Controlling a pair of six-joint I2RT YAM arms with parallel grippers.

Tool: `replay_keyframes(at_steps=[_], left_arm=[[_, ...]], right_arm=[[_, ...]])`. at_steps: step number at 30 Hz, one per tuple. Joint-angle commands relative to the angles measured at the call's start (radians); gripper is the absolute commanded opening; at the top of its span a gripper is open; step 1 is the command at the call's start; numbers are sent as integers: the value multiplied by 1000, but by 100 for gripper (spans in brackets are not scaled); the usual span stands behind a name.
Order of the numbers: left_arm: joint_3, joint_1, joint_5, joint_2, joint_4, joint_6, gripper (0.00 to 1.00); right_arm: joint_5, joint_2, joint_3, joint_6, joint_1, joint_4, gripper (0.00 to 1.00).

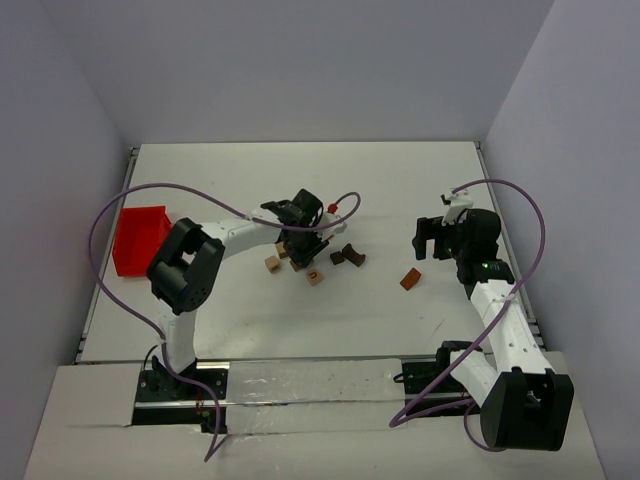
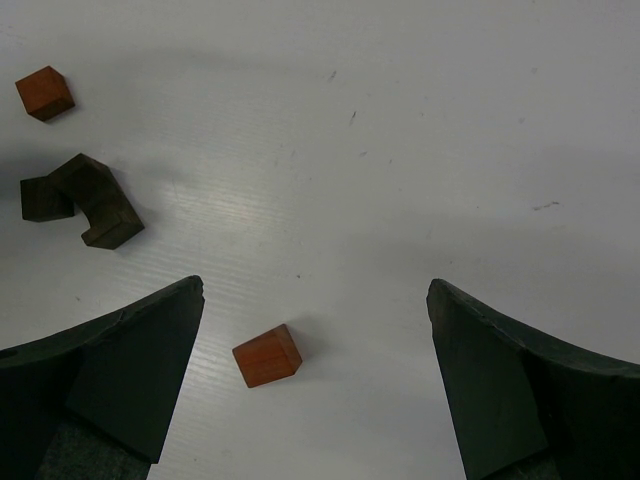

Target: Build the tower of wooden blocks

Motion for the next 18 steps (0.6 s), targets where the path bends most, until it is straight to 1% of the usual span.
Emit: replay_keyframes(at_steps=[1, 5, 9, 12, 13, 15, 18], left_arm=[[97, 10, 25, -56, -5, 47, 0], [285, 67, 18, 1, -46, 90, 0], [526, 159, 20, 127, -65, 129, 0], [659, 194, 11, 232, -91, 152, 0], [690, 197, 8, 254, -86, 159, 0], [703, 202, 19, 302, -61, 182, 0], [667, 202, 76, 317, 8, 192, 0]], right_arm=[[9, 11, 34, -3, 2, 19, 100], [12, 14, 34, -4, 2, 18, 100], [15, 16, 34, -5, 2, 18, 100], [19, 24, 34, -4, 1, 18, 100], [19, 26, 35, -3, 1, 19, 100], [22, 27, 36, -3, 2, 20, 100], [23, 26, 36, -5, 1, 19, 100]])
